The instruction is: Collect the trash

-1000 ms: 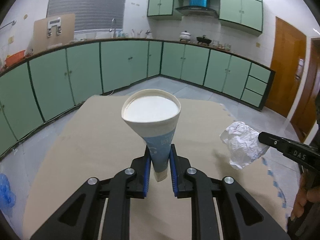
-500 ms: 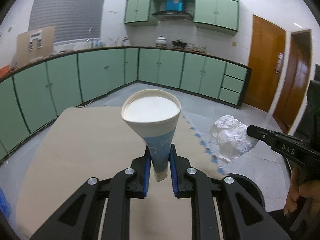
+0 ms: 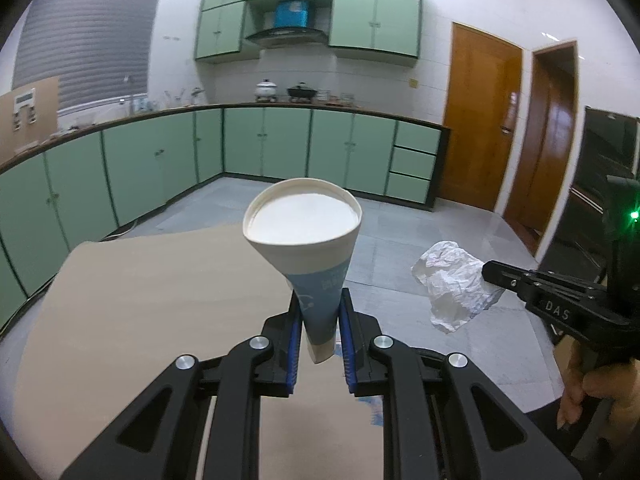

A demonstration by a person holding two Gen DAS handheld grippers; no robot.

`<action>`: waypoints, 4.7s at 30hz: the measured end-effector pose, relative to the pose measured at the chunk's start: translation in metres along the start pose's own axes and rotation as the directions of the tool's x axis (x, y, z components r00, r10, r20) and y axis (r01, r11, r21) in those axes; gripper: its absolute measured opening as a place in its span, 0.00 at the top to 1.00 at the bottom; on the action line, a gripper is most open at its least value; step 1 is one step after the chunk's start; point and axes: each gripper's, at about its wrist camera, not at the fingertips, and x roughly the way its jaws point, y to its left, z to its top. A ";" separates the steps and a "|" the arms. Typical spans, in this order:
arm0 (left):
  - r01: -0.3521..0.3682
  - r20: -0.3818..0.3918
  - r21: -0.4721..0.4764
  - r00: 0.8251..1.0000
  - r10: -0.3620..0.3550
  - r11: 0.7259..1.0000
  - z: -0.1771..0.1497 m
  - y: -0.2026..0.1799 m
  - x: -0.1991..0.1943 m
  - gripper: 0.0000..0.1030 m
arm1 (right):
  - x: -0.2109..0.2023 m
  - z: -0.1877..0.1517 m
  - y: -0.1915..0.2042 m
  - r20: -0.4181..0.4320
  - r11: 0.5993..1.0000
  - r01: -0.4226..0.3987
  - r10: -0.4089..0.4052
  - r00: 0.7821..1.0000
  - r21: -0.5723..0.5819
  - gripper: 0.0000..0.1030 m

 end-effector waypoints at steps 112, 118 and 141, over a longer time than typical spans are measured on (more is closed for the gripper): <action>-0.460 0.126 -0.220 0.861 0.492 0.860 -0.015 -0.022 -0.291 0.06 | -0.262 -0.038 0.099 0.253 0.958 0.284 -0.283 0.925 0.032 0.05; -0.478 0.125 -0.228 0.849 0.513 0.848 -0.018 -0.015 -0.297 0.06 | -0.265 -0.043 0.104 0.268 0.955 0.294 -0.290 0.919 0.029 0.05; -0.528 0.090 -0.194 0.830 0.551 0.827 -0.024 -0.017 -0.279 0.06 | -0.247 -0.050 0.107 0.233 0.954 0.298 -0.292 0.928 0.010 0.05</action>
